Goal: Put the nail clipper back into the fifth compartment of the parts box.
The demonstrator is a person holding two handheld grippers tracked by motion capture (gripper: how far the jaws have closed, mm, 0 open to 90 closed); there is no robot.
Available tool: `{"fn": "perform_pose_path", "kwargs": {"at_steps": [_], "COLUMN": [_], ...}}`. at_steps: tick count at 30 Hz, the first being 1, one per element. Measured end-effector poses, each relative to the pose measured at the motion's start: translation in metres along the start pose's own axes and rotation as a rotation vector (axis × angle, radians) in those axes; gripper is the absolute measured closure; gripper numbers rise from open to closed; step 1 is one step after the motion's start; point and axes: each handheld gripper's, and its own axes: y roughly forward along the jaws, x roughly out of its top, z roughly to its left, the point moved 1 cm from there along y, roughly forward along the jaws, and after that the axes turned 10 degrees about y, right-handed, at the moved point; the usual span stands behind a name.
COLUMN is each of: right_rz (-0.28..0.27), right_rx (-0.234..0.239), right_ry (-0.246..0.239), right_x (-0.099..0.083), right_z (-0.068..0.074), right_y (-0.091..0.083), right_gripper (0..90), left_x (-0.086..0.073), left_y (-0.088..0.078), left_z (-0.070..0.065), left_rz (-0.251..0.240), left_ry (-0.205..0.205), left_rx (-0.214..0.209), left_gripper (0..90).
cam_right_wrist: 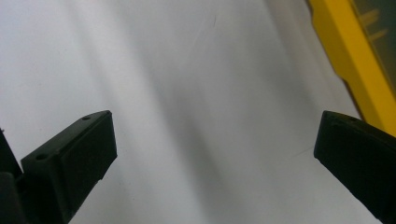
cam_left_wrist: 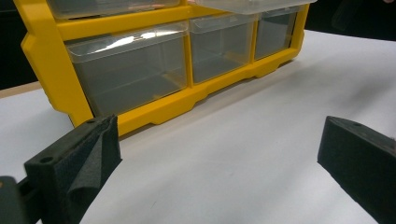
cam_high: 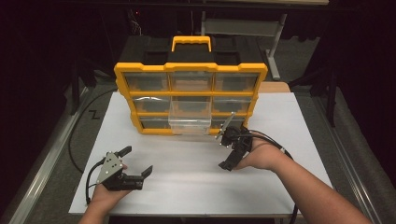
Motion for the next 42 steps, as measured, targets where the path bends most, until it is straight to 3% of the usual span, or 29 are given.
{"fn": "perform_pose_path", "kwargs": {"at_steps": [8, 16, 24, 38, 42], "right_rz": [0.016, -0.02, -0.144, -0.449, -0.531], "right_rx": [0.008, 0.006, 0.017, 0.015, 0.036], "right_ry": [0.01, 0.011, 0.062, 0.153, 0.197], "right_x": [-0.009, -0.018, -0.026, -0.047, -0.05], "right_z": [0.004, 0.007, 0.008, 0.005, 0.003], "right_y": [0.024, 0.044, 0.052, 0.062, 0.064], "right_gripper": [0.6, 0.7, 0.7, 0.7, 0.7], "left_x": [0.0, 0.0, -0.001, -0.002, -0.003], "left_y": [0.0, 0.001, 0.001, 0.003, 0.003], "left_z": [0.0, 0.0, 0.0, 0.002, 0.003], "left_rz": [0.0, 0.003, 0.015, 0.032, 0.035], "left_ry": [0.0, -0.001, 0.0, -0.007, -0.011], "left_rx": [0.0, 0.0, 0.007, 0.023, 0.031], "left_gripper": [0.2, 0.2, 0.2, 0.2, 0.2]}}
